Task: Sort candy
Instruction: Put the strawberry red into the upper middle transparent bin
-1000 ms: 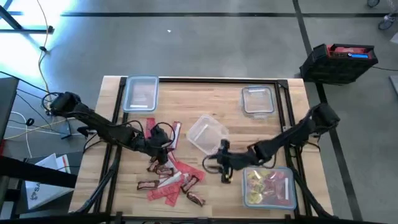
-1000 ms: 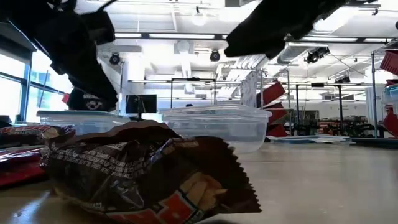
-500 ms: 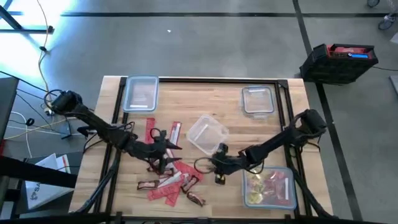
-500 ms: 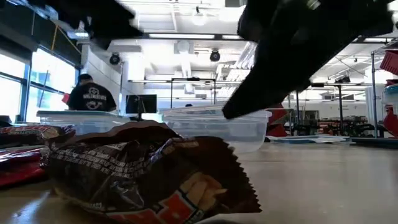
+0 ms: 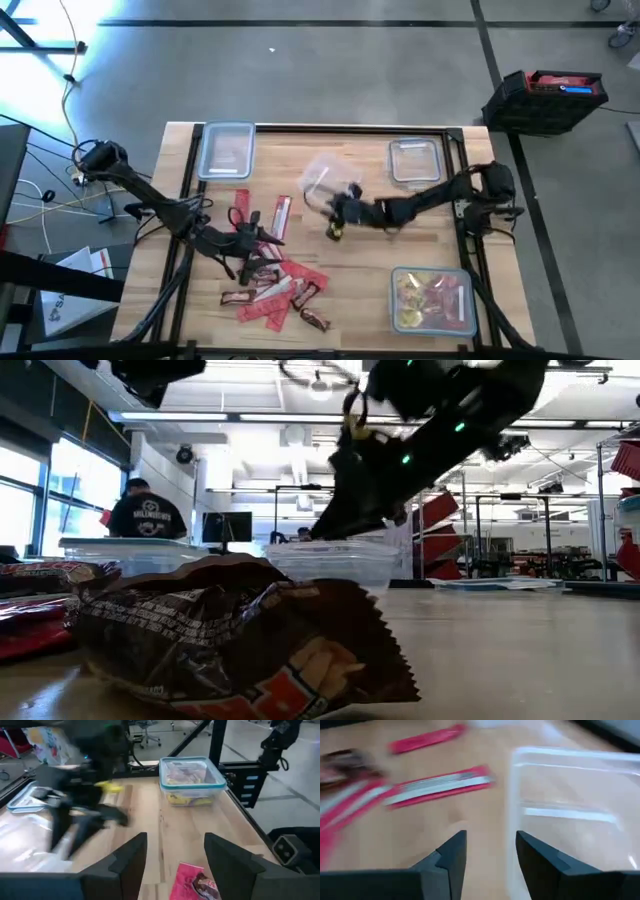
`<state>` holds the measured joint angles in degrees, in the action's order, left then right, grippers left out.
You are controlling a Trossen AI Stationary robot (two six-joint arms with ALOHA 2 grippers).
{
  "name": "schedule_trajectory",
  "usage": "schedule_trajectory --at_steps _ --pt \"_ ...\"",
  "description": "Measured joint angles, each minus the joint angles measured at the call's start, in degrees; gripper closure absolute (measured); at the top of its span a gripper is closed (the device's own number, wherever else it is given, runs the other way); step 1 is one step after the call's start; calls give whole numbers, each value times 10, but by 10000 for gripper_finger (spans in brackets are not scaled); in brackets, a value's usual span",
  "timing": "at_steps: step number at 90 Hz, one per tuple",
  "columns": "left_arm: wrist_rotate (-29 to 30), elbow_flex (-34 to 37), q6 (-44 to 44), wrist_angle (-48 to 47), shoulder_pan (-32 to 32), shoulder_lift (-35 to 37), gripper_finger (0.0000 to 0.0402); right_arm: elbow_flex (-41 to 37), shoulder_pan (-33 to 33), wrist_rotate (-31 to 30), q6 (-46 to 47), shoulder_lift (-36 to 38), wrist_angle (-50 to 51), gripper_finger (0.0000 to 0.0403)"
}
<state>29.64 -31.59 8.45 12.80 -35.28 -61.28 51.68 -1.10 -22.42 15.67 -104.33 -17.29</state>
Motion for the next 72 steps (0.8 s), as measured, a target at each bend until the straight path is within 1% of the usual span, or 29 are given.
schedule_trajectory --at_steps 8,13,17,29,40,50,56,62,72 --pt "15 0 4 -29 -16 24 218 0 21 49 -18 0 -35 261" --pt "31 0 4 -43 -27 36 218 0 19 75 -34 0 -67 260" --pt "46 0 4 -51 -35 43 218 0 14 85 -43 0 -91 259" --pt "82 0 4 -56 -48 49 218 0 -6 83 -51 0 -146 242" --pt "84 0 21 -58 -55 49 218 0 -32 59 -61 0 -173 210" --pt "84 0 59 -72 -72 48 218 0 -49 59 -67 0 -191 179" --pt "86 0 68 -79 -85 48 218 0 -57 61 -69 0 -200 166" --pt "86 0 70 -85 -93 48 218 3 -65 70 -79 -8 -218 158" --pt "86 0 69 -87 -99 48 218 30 -77 81 -83 -39 -213 155"
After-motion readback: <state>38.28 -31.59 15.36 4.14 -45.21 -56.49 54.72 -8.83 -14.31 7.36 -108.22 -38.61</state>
